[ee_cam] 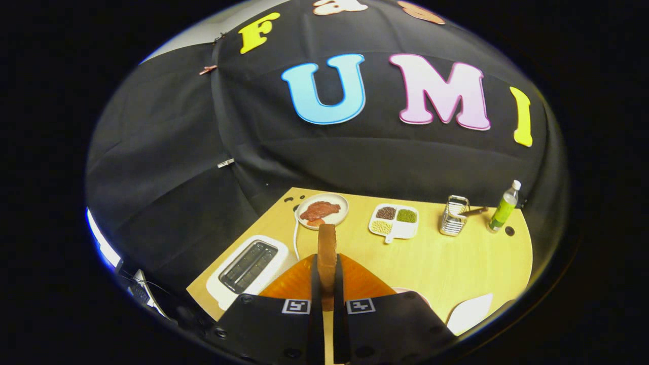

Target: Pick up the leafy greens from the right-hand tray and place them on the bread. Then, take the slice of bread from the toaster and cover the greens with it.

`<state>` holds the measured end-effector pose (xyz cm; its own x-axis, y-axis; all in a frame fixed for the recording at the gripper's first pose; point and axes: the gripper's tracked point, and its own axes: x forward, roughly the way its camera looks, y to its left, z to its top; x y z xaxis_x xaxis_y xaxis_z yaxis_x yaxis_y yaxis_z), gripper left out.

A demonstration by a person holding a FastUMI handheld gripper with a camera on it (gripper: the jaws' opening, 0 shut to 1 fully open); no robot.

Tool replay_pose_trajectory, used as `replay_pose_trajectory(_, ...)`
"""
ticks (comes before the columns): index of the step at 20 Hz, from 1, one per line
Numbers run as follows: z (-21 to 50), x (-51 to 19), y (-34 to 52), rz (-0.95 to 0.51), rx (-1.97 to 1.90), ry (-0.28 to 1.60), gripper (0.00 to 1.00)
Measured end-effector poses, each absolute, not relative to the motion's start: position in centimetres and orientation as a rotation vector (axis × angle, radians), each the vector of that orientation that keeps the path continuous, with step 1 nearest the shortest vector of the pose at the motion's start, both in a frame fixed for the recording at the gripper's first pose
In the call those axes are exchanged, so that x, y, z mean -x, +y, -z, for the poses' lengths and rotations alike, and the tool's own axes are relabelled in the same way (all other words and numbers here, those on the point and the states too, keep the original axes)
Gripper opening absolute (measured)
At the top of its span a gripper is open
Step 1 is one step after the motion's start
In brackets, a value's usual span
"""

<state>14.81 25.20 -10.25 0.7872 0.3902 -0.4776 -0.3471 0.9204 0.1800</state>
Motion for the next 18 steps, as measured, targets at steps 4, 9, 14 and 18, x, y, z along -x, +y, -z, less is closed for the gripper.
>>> replay_pose_trajectory(4,13.3,-14.4,22.5,-0.398,-0.137,0.596,0.11)
replay_pose_trajectory(9,17.4,-13.5,20.9,-0.417,-0.215,0.674,0.11)
replay_pose_trajectory(14,22.2,-13.2,18.9,-0.400,-0.248,0.746,0.11)
replay_pose_trajectory(18,24.7,-13.3,17.3,-0.375,-0.281,0.790,0.11)
